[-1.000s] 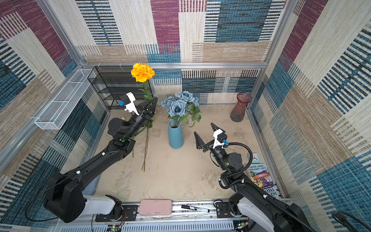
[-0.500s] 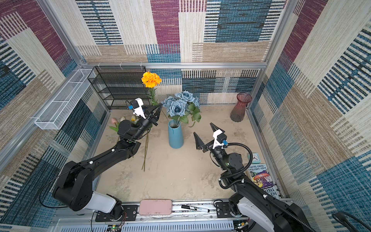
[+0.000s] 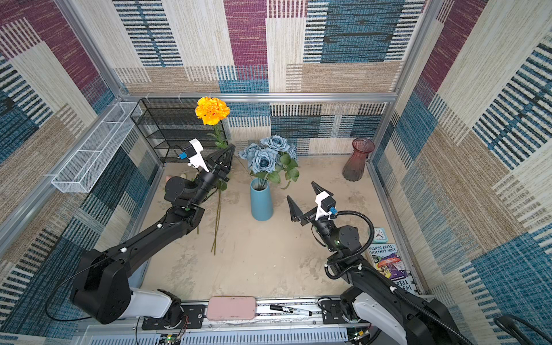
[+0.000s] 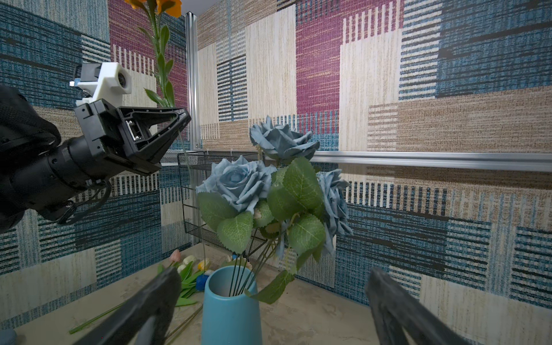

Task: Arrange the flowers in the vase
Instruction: 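Raise the orange carnation upright over the light-blue vase with the left gripper, then lower the orange carnation stem into the vase and open the left gripper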

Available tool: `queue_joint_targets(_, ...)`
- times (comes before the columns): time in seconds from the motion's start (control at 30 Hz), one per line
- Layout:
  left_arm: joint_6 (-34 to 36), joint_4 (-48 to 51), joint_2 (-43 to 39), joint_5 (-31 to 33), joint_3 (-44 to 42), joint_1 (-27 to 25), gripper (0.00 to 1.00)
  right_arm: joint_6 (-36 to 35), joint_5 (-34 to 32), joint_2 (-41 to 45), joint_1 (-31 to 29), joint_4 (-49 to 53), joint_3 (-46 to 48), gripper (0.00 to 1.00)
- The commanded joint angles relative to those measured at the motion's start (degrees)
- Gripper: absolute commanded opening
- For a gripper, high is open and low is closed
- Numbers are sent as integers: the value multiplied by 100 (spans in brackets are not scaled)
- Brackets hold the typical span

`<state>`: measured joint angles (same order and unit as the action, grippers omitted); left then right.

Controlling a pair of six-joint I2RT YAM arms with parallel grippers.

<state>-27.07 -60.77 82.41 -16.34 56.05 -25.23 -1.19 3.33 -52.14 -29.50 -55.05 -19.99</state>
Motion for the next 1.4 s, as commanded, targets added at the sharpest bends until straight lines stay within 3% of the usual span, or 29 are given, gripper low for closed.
queue_joint_targets(0.0, 215, -443, 221, 101, 11, 1, 0, -22, 97, -3, 5, -204, -36, 100)
queue_joint_targets(0.27, 119, -874, 668, 98, -35, 1, 0, -98, 111, 65, 5, -142, -34, 100)
queue_joint_targets(0.67, 638, -499, 290, 189, 11, 1, 0, -93, 219, -59, 5, -188, -93, 100)
queue_joint_targets(1.07, 582, -629, 855, 220, 209, 9, 0, -144, 265, 2, 5, -210, -58, 100)
queue_joint_targets(1.37, 449, -718, 796, 131, -314, 1, 0, -127, 288, -42, 5, -232, -31, 100)
